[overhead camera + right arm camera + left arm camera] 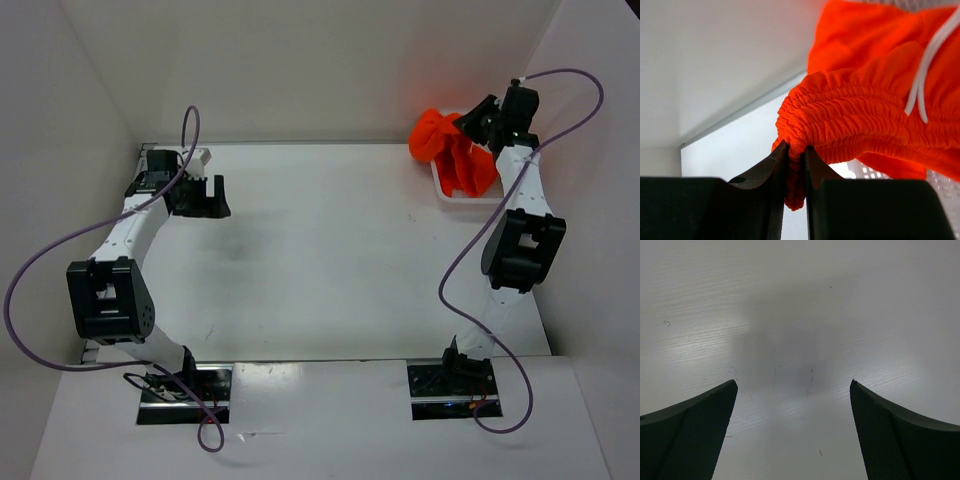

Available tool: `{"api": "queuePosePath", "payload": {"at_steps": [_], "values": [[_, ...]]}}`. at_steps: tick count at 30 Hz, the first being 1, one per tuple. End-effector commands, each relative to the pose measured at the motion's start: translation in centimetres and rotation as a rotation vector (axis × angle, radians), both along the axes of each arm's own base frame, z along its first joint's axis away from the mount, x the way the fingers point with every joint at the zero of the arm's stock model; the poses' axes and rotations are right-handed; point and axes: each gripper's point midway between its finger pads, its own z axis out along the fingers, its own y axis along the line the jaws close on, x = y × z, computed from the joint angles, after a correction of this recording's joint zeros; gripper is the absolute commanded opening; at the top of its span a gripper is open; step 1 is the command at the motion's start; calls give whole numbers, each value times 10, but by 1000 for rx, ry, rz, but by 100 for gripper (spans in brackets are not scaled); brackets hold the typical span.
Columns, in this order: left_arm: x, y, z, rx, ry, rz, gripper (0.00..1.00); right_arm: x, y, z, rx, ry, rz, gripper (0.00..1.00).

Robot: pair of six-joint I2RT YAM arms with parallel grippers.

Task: Fold and stack the shorts
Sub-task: Grab the shorts from the pile, then move the shorts to the center of the board

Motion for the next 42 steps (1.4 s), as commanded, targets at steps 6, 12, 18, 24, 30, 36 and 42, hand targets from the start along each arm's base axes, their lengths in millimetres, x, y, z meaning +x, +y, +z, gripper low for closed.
{"api": "queuePosePath", "payload": {"at_steps": [6, 12, 18, 24, 30, 36, 42], "values": [[14, -9, 60, -28, -193, -49, 100, -28, 67, 267, -304, -661, 78, 0], [-1, -7, 82, -5, -266, -35, 100, -88, 121, 416, -311, -1027, 91, 0], [-22, -4, 102, 22, -332, -14, 100, -160, 213, 472, -285, -1267, 250, 0], [-36, 7, 120, 75, -384, 44, 100, -176, 299, 442, -161, -1197, 507, 0], [-46, 20, 125, 113, -390, 98, 100, -130, 334, 362, -129, -954, 624, 0], [-68, -12, 86, 38, -232, -16, 100, -107, 361, 213, -119, -553, 788, 0], [-106, -55, 21, 28, -6, -157, 100, -124, 331, 77, -142, -244, 776, 0]]}}
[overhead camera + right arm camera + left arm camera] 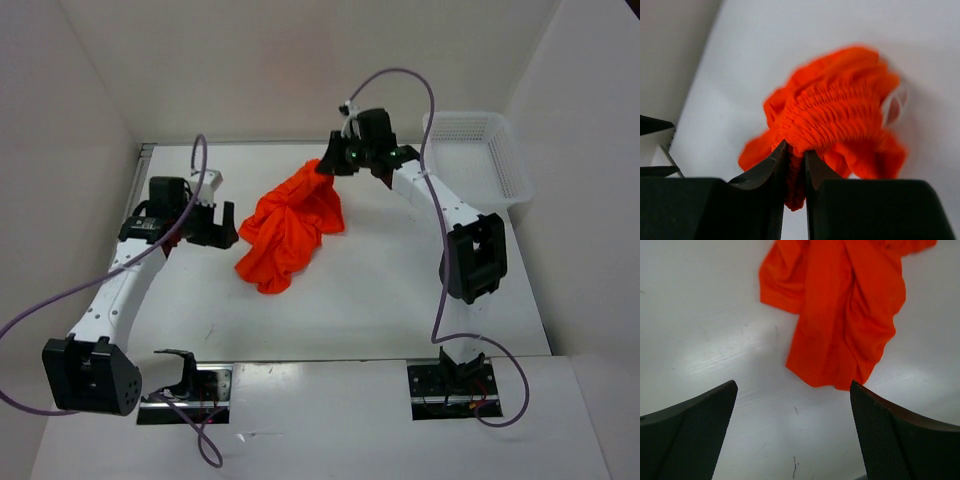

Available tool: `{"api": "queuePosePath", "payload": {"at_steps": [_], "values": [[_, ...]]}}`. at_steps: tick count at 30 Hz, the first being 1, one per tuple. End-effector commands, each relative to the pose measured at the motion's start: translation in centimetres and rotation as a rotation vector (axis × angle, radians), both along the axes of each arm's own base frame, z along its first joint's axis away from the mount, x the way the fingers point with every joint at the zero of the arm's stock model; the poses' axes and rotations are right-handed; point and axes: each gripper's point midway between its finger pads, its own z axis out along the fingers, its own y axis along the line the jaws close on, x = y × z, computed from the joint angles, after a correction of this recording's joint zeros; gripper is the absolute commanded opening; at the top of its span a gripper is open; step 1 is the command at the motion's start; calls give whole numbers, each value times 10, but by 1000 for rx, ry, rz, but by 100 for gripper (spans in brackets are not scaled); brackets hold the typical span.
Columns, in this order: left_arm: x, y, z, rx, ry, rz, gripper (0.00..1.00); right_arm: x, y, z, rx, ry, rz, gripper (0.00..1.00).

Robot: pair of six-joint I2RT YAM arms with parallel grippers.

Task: Fold and stack the shorts
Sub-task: Move the shorts to the center of the board

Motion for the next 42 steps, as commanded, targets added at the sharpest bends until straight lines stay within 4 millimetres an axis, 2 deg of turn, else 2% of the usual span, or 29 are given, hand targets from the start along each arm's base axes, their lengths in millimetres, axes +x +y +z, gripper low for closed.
{"api": "queuePosePath", "payload": {"at_steps": [1, 3, 4, 6, 7, 9, 11, 12, 14, 15, 16, 17, 19, 20, 21, 23, 25, 26, 29, 30, 32, 34, 36, 37, 38, 39, 40, 41, 42], "values": [[-30, -21, -45, 21, 161, -77, 100, -28, -34, 29, 30, -66, -26, 0], [-22, -21, -59, 62, 158, -68, 100, -35, -48, 19, 7, -57, -38, 0], [-17, -16, -70, 108, 167, -42, 100, -39, -56, 1, -20, -32, -42, 0], [4, -10, -73, 137, 119, -7, 100, -49, -59, -8, -56, -52, 0, 0], [13, -9, -78, 147, 126, 1, 100, -52, -64, -26, -70, -13, -7, 0], [41, -12, -53, 125, 61, 6, 100, -58, -71, -33, -65, 16, 1, 0], [58, -7, -47, 101, 83, 14, 100, -58, -83, -33, -61, 15, -9, 0], [77, -3, -30, 98, 55, 30, 100, -57, -89, -34, -59, 27, -16, 0], [85, 19, -24, 90, 77, 82, 100, -53, -116, -30, -46, 24, -63, 0], [89, 28, -29, 90, 104, 102, 100, -51, -123, -26, -33, 13, -68, 0], [93, 47, -25, 88, 104, 148, 100, -53, -133, -31, -35, 23, -89, 0], [92, 58, -30, 97, 125, 179, 100, -49, -144, -33, -23, 29, -112, 0], [82, 80, -51, 126, 180, 241, 100, -55, -144, -36, -35, 21, -93, 0], [64, 94, -82, 149, 249, 284, 100, -57, -144, -29, -40, -3, -88, 0], [52, 111, -93, 211, 267, 346, 100, -61, -141, -27, -46, -17, -75, 0], [29, 126, -113, 251, 297, 400, 100, -70, -132, -19, -61, -46, -52, 0], [8, 118, -109, 217, 287, 384, 100, -75, -129, -17, -102, -75, -49, 0], [1, 108, -100, 177, 286, 352, 100, -79, -128, -6, -109, -111, -52, 0], [-1, 68, -26, 4, 54, 211, 100, -95, -122, -9, -145, -127, -25, 0], [-8, 58, 17, -15, -99, 175, 100, -102, -124, -7, -145, -127, -24, 0], [-25, 46, 66, -27, -284, 127, 100, -109, -126, -15, -182, -123, -23, 0], [-31, 58, 76, 23, -325, 193, 100, -111, -124, -20, -188, -115, -19, 0], [-27, 81, 60, 54, -254, 282, 100, -118, -121, -28, -192, -100, -5, 0], [-29, 85, 44, 39, -169, 292, 100, -120, -117, -28, -213, -125, 23, 0], [-19, 91, 18, 15, -53, 298, 100, -123, -115, -29, -226, -140, 42, 0], [-13, 93, 18, -4, -3, 297, 100, -123, -116, -29, -238, -153, 50, 0], [-4, 86, 14, -51, 43, 257, 100, -125, -113, -34, -255, -157, 62, 0], [11, 81, -12, -89, 159, 227, 100, -123, -114, -32, -273, -189, 75, 0], [22, 60, -15, -87, 190, 159, 100, -122, -113, -36, -282, -191, 94, 0]]}}
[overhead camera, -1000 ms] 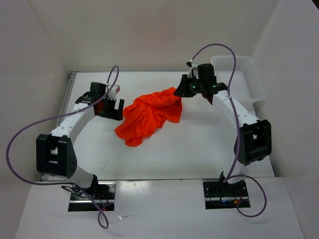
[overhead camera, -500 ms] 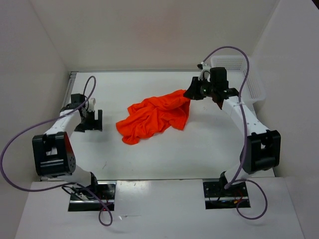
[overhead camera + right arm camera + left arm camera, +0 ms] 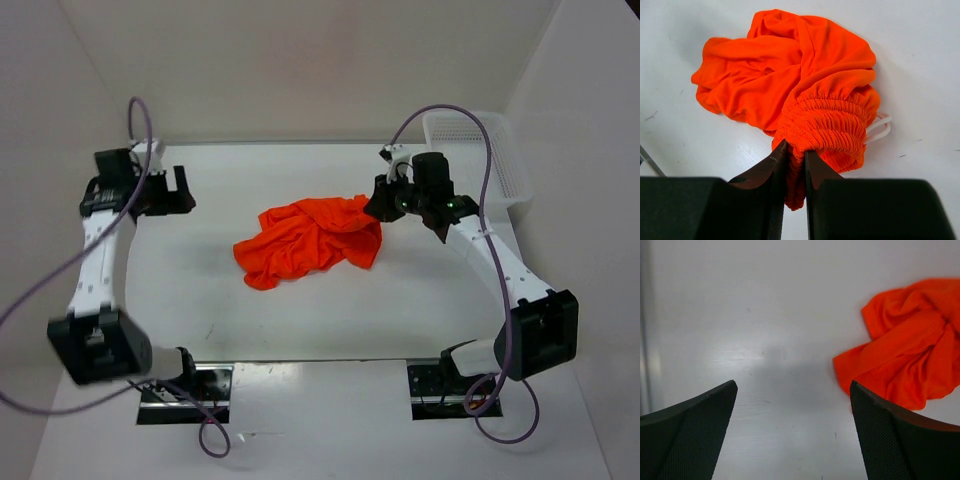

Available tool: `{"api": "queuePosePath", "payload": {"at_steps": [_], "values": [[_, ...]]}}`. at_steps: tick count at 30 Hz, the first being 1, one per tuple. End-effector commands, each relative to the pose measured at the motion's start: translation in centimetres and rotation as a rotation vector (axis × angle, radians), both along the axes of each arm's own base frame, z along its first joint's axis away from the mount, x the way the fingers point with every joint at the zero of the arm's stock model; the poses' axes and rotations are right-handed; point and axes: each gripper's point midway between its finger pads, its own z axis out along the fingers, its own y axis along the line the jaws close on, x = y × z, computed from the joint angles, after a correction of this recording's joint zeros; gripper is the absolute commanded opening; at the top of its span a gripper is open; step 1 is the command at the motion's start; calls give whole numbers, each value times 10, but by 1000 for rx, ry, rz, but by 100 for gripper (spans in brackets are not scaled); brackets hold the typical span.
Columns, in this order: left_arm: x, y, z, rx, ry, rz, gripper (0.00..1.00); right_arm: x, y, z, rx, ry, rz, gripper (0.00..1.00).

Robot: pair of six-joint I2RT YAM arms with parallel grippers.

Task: Fold and stack the shorts
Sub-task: Move the shorts to the center of the board

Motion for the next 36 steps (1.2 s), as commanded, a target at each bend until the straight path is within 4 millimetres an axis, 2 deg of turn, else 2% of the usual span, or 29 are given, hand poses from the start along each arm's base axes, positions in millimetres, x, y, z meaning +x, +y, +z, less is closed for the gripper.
{"api": "queuePosePath", "payload": {"at_steps": [1, 3, 4, 6, 7, 8, 9, 11, 12, 14, 15, 17, 18, 19, 20, 21, 24, 28, 29, 30, 32, 33, 36], "values": [[28, -38, -69, -100, 311, -135, 100, 7, 4, 15, -46, -136, 64, 0], [51, -62, -62, -83, 285, -207, 100, 11, 3, 12, -53, -135, 54, 0], [60, -88, -69, -63, 297, -269, 100, 11, 6, 14, -48, -150, 73, 0], [79, -107, -70, -12, 260, -299, 100, 11, 8, 6, -45, -141, 82, 0], [84, -124, -88, 4, 294, -331, 100, 11, 10, -2, -34, -123, 84, 0], [89, -129, -94, 12, 299, -339, 100, 10, 10, -2, -21, -109, 74, 0], [97, -136, -109, 14, 319, -353, 100, 10, 8, -4, -8, -101, 69, 0], [108, -143, -122, 32, 325, -358, 100, 14, 5, -13, 9, -58, 46, 0], [112, -144, -140, 31, 354, -358, 100, 15, 1, -12, 23, -49, 37, 0], [131, -142, -142, 49, 313, -340, 95, 17, -1, -19, 20, -18, 35, 0], [133, -143, -159, 49, 339, -340, 95, 19, 0, -14, 22, -28, 35, 0], [152, -144, -157, 56, 311, -333, 89, 22, 0, -25, 9, -2, 39, 0], [157, -144, -171, 55, 333, -334, 86, 29, -3, -20, 6, -15, 22, 0], [161, -150, -174, 57, 333, -343, 84, 32, -3, -20, 6, -15, 21, 0], [164, -150, -177, 57, 341, -343, 81, 31, -3, -29, -1, 15, 21, 0], [170, -153, -181, 48, 341, -351, 80, 34, -2, -23, -3, -5, 26, 0], [161, -163, -186, 3, 373, -394, 80, 42, -6, -22, -8, -8, 9, 0], [138, -170, -208, -4, 450, -418, 80, 44, -9, -29, -23, 8, -7, 0], [131, -167, -221, 2, 484, -411, 80, 44, -9, -29, -23, 9, -7, 0], [130, -171, -221, 4, 484, -420, 80, 44, -8, -32, -19, 24, -13, 0], [122, -168, -236, 10, 531, -413, 73, 46, -9, -29, -16, 20, -25, 0], [120, -175, -235, 4, 531, -430, 66, 46, -9, -29, -16, 20, -25, 0], [108, -182, -238, -15, 565, -456, 52, 53, -13, -25, -19, 8, -43, 0]]}}
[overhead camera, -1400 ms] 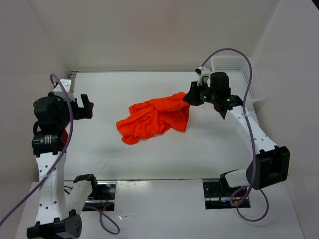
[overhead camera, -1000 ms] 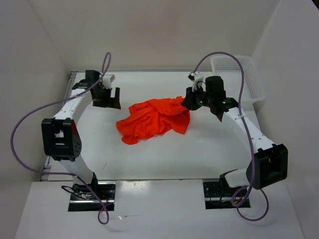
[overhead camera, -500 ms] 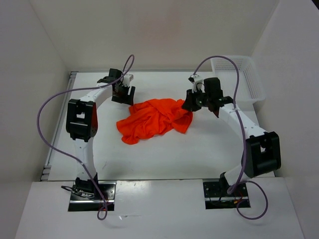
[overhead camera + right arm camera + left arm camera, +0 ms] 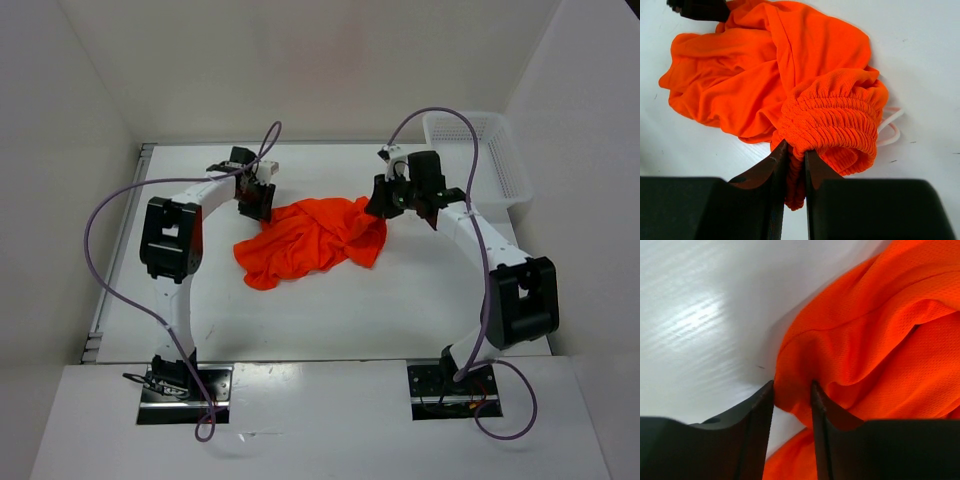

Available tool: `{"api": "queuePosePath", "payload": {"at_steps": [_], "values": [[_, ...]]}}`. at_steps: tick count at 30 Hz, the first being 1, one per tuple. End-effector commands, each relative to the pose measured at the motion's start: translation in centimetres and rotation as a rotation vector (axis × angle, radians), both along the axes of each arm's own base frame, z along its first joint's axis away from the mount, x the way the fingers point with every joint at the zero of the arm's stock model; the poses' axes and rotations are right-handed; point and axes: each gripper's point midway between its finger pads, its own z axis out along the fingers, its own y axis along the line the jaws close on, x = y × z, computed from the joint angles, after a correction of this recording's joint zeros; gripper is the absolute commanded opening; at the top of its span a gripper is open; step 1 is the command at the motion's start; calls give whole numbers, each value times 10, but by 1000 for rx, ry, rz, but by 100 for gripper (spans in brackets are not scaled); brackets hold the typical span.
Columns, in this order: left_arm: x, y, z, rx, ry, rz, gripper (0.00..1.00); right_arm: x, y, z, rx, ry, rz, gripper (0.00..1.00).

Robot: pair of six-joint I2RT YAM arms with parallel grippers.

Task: Fold and stack the shorts
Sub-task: Move the shorts to the center of the board, then flatten the shorts out

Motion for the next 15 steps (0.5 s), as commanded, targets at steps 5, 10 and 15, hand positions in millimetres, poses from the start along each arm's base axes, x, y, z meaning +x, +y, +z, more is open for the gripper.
{"api": "queuePosePath", "payload": {"at_steps": [5, 10, 15], "values": [[-23, -7, -23, 16, 81, -29, 10, 34, -8, 38, 39, -84, -69, 0], [52, 25, 72, 28, -205, 74, 0, 90, -17, 111, 156, -207, -147, 0], [116, 107, 234, 56, -585, 266, 0, 146, -13, 176, 244, -312, -158, 0]]}}
